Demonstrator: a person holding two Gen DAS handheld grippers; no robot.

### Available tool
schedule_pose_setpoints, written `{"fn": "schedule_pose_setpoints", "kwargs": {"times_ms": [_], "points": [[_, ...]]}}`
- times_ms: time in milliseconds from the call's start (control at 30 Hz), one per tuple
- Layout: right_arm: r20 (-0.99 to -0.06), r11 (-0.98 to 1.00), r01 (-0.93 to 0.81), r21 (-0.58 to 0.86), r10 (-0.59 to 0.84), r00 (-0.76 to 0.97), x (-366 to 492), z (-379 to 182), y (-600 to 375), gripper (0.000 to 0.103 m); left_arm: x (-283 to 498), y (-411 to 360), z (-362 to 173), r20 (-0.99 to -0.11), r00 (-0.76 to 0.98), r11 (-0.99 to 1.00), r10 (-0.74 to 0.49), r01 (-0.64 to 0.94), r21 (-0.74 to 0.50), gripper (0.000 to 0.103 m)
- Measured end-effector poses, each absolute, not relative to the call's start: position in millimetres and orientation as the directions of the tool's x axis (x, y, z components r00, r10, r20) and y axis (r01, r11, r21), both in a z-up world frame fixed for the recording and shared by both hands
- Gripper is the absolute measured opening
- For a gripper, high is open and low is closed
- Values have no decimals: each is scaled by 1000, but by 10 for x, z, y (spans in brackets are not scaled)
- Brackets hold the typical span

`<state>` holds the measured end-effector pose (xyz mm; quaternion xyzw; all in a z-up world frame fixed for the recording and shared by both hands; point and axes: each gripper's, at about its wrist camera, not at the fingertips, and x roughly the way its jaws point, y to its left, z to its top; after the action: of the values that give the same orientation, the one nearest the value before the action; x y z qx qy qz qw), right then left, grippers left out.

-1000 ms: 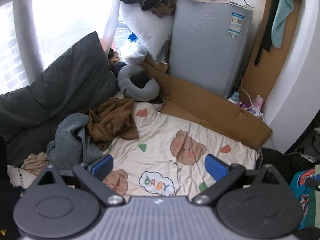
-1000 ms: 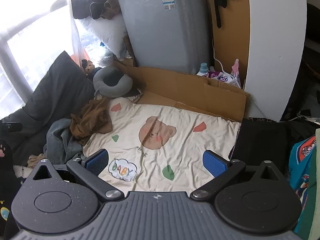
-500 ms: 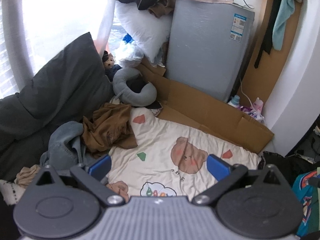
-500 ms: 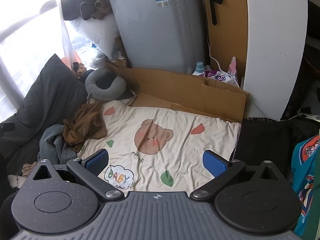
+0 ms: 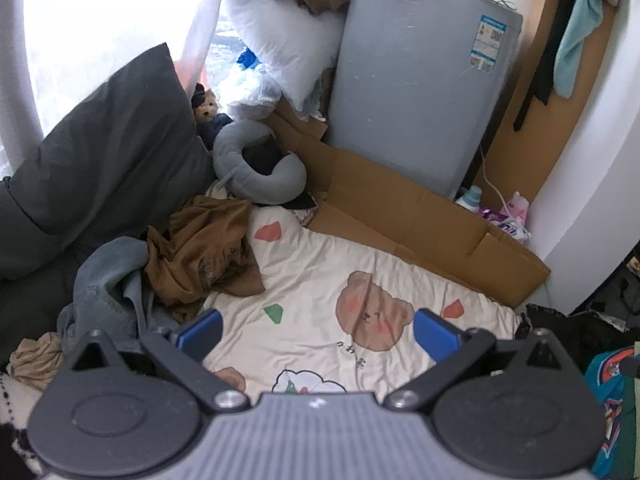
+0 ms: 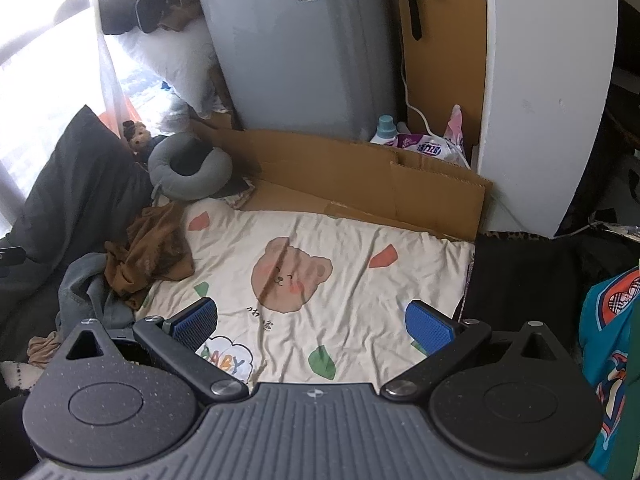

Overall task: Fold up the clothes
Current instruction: 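Move both tools toward the crumpled brown shirt beside the jeans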

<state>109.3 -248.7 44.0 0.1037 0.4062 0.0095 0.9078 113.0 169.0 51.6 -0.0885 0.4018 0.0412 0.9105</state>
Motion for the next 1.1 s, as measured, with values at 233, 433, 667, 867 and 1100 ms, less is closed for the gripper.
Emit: {"fn": "schedule_pose_setpoints", "kwargs": {"times_ms": [233, 433, 667, 867, 1100], "points": [[-738, 978, 66, 197, 104, 667, 1305, 390, -2483, 103, 1339, 1795, 415, -750, 661, 977, 9, -164, -133, 102], [-742, 978, 58, 198, 111, 661, 1510, 330, -2479, 103, 1561, 1889, 319, -756, 655, 975, 28, -184, -124, 102], [-745, 981, 48, 190, 112, 657, 1757, 187, -2493, 103, 1780, 1963, 169, -763, 646, 974, 41, -195, -113, 102], [-745, 977, 40, 210, 133, 653, 1952, 30, -2523, 103, 1969, 2052, -12, -774, 629, 971, 70, -222, -93, 102], [-765, 981, -8, 195, 157, 624, 2180, -117, -2501, 103, 2181, 2194, -260, -781, 619, 958, 75, -262, -115, 102]]}}
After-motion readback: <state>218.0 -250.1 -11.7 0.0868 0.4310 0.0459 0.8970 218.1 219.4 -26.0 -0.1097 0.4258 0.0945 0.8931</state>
